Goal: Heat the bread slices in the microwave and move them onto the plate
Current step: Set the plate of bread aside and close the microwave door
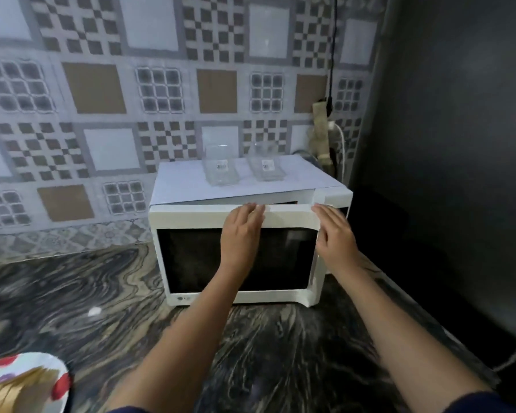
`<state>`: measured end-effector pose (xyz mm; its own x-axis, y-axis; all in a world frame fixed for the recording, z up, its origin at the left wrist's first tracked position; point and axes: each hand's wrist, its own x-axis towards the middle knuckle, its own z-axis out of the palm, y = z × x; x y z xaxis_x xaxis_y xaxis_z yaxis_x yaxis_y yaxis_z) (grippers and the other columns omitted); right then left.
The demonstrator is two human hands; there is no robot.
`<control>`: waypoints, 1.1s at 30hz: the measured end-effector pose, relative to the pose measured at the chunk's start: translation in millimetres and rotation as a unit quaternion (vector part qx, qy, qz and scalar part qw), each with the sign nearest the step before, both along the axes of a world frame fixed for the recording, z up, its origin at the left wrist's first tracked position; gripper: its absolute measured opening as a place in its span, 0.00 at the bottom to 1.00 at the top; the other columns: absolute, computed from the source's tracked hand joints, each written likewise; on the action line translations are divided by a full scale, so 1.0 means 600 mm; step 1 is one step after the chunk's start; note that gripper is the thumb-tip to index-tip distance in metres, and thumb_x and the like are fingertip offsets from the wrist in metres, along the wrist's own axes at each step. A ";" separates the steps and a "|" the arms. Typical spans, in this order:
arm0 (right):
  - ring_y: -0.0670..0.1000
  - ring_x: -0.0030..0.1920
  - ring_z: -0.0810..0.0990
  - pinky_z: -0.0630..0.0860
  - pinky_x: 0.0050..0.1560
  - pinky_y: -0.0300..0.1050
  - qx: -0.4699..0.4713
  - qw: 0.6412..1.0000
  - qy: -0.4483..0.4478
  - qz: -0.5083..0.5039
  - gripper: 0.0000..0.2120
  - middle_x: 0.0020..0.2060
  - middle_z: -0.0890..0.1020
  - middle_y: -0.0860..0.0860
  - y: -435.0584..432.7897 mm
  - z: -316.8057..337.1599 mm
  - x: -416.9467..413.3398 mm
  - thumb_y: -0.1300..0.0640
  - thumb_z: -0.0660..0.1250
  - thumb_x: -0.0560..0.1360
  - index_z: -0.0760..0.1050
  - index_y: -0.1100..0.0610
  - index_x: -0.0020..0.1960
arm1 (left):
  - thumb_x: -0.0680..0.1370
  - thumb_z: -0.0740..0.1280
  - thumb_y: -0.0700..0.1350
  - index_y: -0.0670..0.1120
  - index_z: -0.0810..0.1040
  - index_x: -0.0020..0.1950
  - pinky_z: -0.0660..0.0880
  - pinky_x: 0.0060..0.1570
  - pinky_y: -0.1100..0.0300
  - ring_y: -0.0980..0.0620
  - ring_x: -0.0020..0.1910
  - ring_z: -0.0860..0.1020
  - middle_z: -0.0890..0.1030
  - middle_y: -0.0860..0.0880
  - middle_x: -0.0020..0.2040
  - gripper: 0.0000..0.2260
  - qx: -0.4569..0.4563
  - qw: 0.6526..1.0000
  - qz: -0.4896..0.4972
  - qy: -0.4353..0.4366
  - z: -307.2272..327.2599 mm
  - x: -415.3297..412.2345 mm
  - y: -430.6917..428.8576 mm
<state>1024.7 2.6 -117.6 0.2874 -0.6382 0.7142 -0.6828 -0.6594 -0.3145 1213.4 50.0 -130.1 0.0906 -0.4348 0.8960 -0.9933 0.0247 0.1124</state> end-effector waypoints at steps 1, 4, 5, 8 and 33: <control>0.57 0.64 0.74 0.62 0.69 0.44 -0.005 1.000 0.011 0.020 0.21 0.60 0.79 0.58 -0.019 0.000 -0.001 0.69 0.57 0.72 0.74 0.65 0.63 | 0.77 0.63 0.42 0.42 0.81 0.54 0.75 0.49 0.57 0.46 0.46 0.80 0.82 0.45 0.48 0.10 -0.003 1.000 0.011 0.003 0.000 -0.001 -0.009; 0.56 0.63 0.74 0.65 0.69 0.47 -0.021 0.997 0.009 0.073 0.22 0.59 0.79 0.58 -0.065 0.000 0.001 0.68 0.56 0.71 0.74 0.65 0.63 | 0.74 0.69 0.37 0.41 0.80 0.54 0.75 0.50 0.56 0.46 0.48 0.77 0.82 0.43 0.49 0.10 -0.003 0.999 0.039 -0.004 -0.002 0.001 -0.029; 0.56 0.63 0.74 0.67 0.69 0.49 -0.026 0.996 0.003 0.084 0.22 0.59 0.79 0.58 -0.075 -0.002 0.003 0.67 0.55 0.71 0.74 0.65 0.63 | 0.73 0.70 0.37 0.41 0.80 0.54 0.74 0.50 0.56 0.47 0.49 0.75 0.82 0.43 0.49 0.10 0.004 0.999 0.042 -0.001 -0.001 0.001 -0.033; 0.57 0.63 0.74 0.67 0.68 0.51 -0.032 0.994 -0.001 0.109 0.23 0.59 0.79 0.59 -0.093 -0.008 0.009 0.63 0.52 0.71 0.74 0.65 0.63 | 0.75 0.67 0.39 0.43 0.80 0.56 0.72 0.52 0.57 0.46 0.50 0.78 0.81 0.44 0.52 0.10 0.041 0.997 0.054 0.037 0.003 -0.002 -0.036; 0.52 0.75 0.57 0.50 0.75 0.48 0.010 0.973 0.196 0.120 0.41 0.74 0.60 0.54 -0.199 0.029 -0.056 0.32 0.44 0.71 0.57 0.59 0.74 | 0.82 0.54 0.47 0.41 0.72 0.47 0.69 0.46 0.55 0.49 0.45 0.72 0.71 0.45 0.48 0.12 0.191 0.904 -0.082 0.375 -0.110 -0.224 -0.118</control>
